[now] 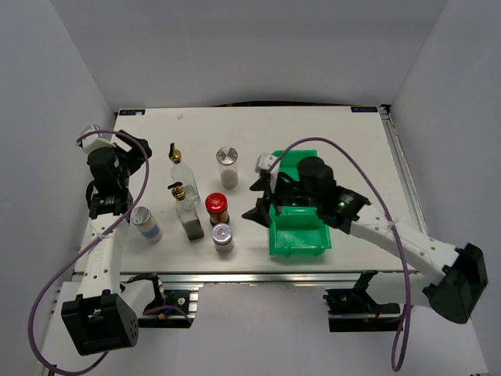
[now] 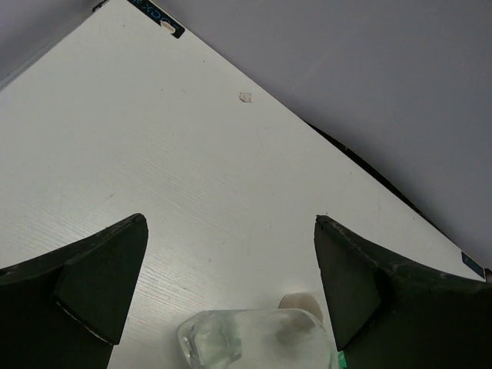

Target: Organize the condiment bottles

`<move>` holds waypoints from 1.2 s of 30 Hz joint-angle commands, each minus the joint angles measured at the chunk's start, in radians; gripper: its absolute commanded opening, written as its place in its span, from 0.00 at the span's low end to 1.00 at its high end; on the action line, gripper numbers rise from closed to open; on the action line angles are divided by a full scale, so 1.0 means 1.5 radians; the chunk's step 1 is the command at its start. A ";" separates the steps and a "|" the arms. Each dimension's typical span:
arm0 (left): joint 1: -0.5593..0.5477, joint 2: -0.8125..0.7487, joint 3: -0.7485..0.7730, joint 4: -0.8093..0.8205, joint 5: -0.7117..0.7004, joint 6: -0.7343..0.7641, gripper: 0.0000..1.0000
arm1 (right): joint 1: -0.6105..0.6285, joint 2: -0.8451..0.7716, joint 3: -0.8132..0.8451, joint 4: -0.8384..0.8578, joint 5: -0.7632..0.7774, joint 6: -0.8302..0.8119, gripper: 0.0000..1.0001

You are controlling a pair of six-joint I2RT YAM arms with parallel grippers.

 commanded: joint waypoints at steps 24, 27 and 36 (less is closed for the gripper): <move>-0.007 -0.046 -0.055 0.008 -0.024 0.076 0.98 | 0.158 0.444 0.337 0.275 -0.074 -0.032 0.89; -0.008 -0.051 -0.055 0.011 -0.025 0.078 0.98 | 0.163 0.462 0.349 0.275 -0.082 -0.030 0.89; -0.008 -0.056 -0.056 0.006 -0.034 0.081 0.98 | 0.170 0.515 0.376 0.303 -0.085 -0.007 0.86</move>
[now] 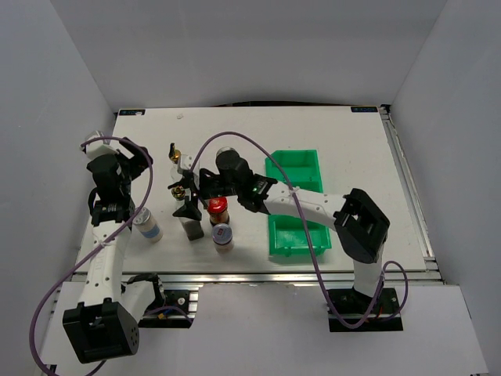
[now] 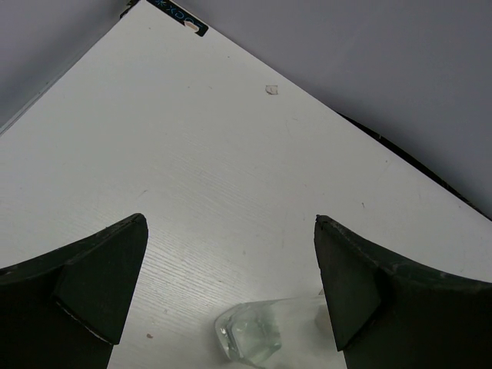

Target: Organize the condiment bottles

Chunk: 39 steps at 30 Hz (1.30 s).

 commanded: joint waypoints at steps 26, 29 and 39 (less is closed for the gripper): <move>-0.012 -0.036 -0.011 -0.008 -0.028 0.014 0.98 | 0.006 0.017 0.035 0.110 -0.018 0.053 0.09; -0.012 -0.041 -0.015 -0.006 -0.028 0.012 0.98 | 0.006 0.000 0.046 0.116 -0.016 0.072 0.00; -0.015 -0.048 -0.017 -0.014 -0.064 0.009 0.98 | 0.002 -0.025 0.134 0.148 -0.092 0.134 0.00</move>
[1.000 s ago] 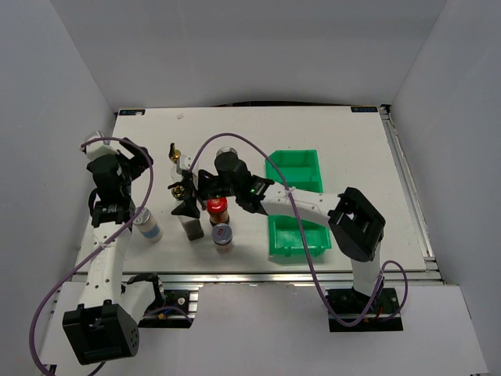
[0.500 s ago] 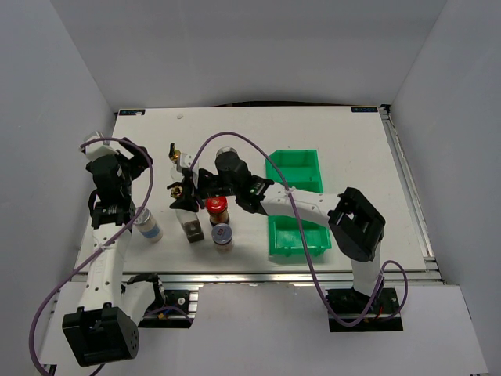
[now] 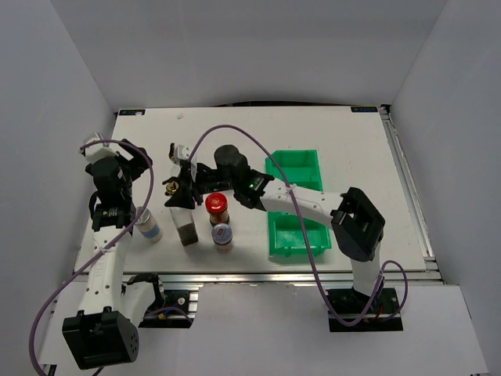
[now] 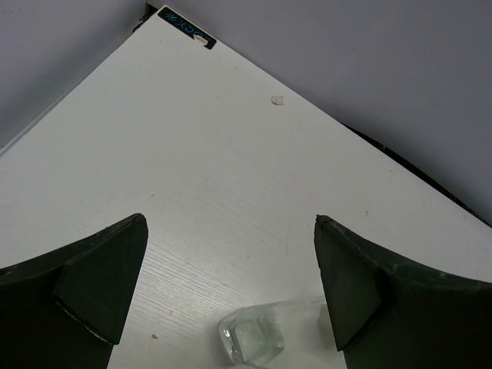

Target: Organize the condiment bottles

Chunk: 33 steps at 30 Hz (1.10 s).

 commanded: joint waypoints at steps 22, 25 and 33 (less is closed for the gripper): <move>-0.005 -0.007 -0.005 -0.011 -0.013 0.001 0.98 | -0.222 -0.419 0.043 -0.264 0.263 -0.062 0.00; -0.005 -0.005 -0.006 -0.009 -0.018 -0.002 0.98 | -0.297 -0.453 -0.001 -0.262 0.306 -0.059 0.00; -0.005 0.008 0.002 -0.018 -0.016 -0.011 0.98 | -0.400 -0.448 -0.050 -0.254 0.380 -0.026 0.00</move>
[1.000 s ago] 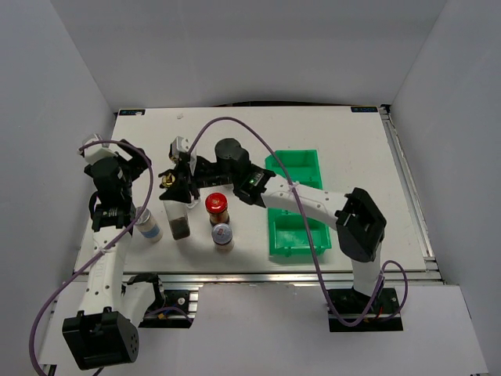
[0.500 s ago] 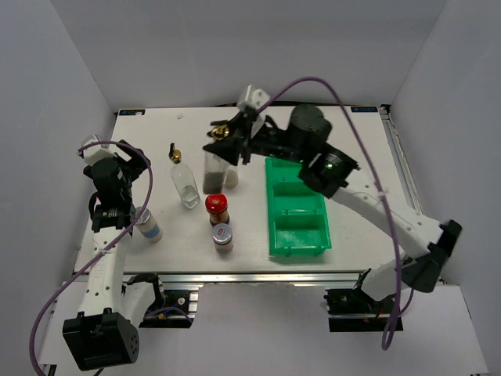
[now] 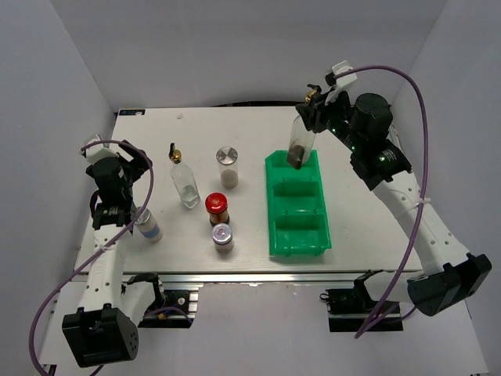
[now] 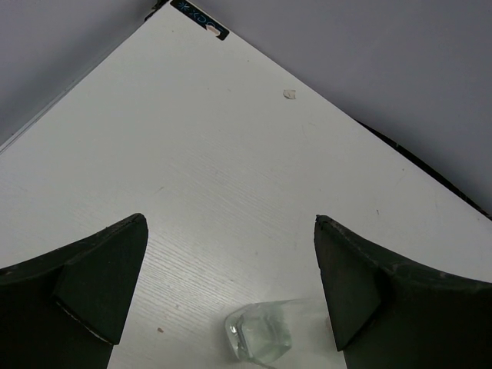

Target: Organize the condiment bottles

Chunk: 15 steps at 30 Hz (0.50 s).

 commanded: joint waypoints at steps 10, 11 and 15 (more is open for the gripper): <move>-0.004 0.019 0.014 -0.020 -0.026 -0.012 0.98 | -0.060 0.084 -0.007 0.128 0.057 0.039 0.00; -0.004 0.020 0.014 -0.021 -0.028 -0.013 0.98 | -0.060 0.089 -0.007 0.129 0.059 0.039 0.00; -0.004 0.020 0.013 -0.018 -0.025 -0.014 0.98 | -0.062 0.114 -0.020 0.148 0.087 0.047 0.00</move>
